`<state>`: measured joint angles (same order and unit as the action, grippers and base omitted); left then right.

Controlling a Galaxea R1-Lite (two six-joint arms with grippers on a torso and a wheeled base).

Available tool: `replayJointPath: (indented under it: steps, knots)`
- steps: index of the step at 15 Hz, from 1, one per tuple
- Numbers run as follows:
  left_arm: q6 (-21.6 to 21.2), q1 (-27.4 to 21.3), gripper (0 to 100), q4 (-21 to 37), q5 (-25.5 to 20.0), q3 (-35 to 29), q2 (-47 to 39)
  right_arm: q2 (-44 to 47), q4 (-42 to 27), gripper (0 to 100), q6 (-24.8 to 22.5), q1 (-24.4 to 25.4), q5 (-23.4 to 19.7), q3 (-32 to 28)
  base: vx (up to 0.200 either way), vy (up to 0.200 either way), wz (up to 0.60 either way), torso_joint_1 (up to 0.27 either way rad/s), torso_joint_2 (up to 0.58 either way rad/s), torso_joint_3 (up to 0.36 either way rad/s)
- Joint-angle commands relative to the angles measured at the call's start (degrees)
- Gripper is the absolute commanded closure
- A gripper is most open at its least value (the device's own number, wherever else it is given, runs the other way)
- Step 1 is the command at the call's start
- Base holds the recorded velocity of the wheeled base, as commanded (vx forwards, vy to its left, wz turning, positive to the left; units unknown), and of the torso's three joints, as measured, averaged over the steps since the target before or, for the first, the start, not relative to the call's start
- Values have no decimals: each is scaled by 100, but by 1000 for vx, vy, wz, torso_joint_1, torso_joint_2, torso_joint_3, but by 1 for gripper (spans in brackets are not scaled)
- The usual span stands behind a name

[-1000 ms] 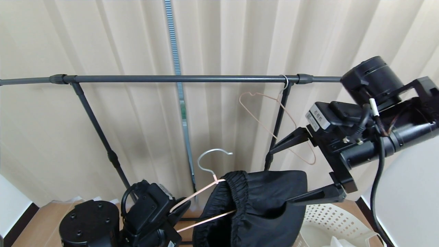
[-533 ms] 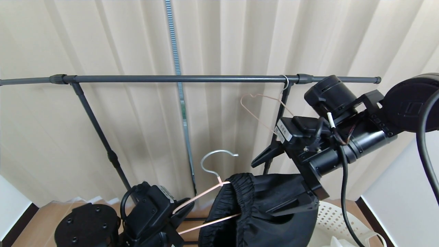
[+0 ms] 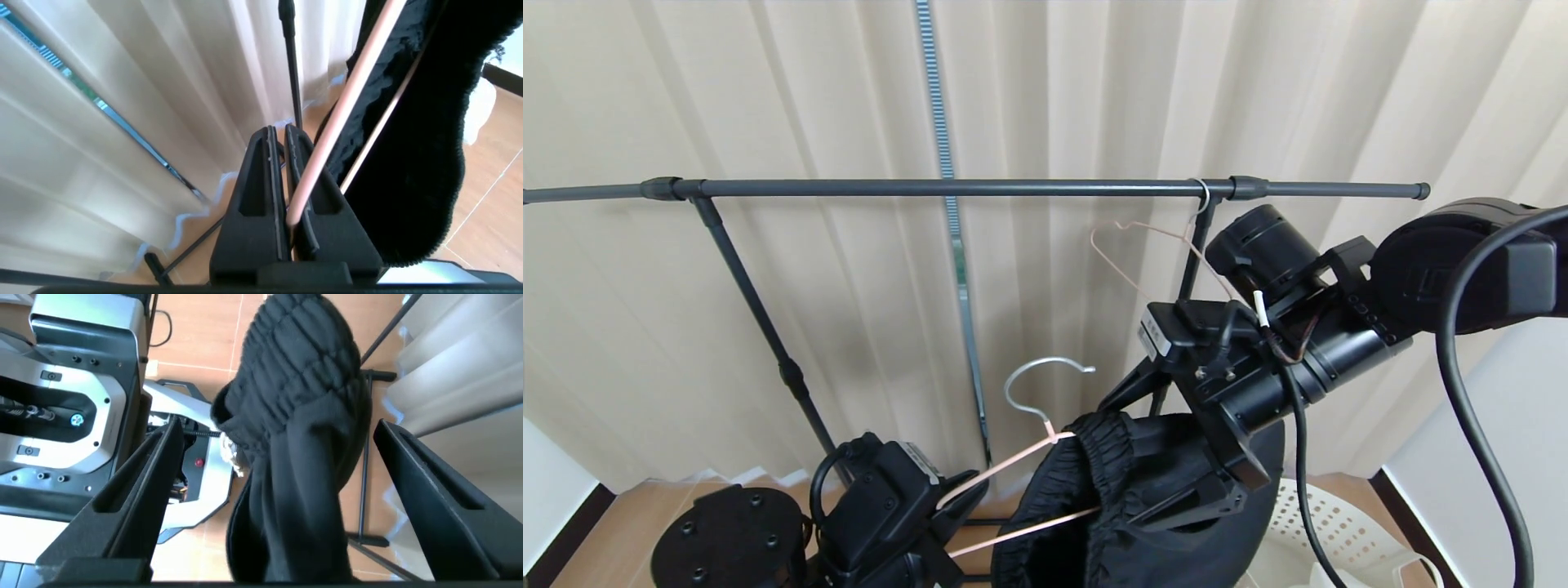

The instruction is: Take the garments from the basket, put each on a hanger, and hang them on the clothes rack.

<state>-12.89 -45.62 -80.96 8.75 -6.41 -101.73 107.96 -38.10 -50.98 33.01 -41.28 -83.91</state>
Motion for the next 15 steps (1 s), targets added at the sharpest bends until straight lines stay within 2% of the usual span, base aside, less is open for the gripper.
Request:
replayJointPath:
  steps: [1,4,5,15]
  knots:
    - [-3,-9,100,1,4,-9,-5,67,74,0,62,39,6,-3,0,0,0,0,0,0]
    - [-3,-9,100,1,4,-9,-5,111,74,0,71,47,6,-64,0,0,0,0,0,0]
    - [-3,-35,100,1,4,-9,-5,129,74,100,71,47,6,-82,0,0,0,0,0,0]
    - [49,-35,100,1,12,26,-13,94,74,100,150,74,14,-56,0,0,0,0,0,0]
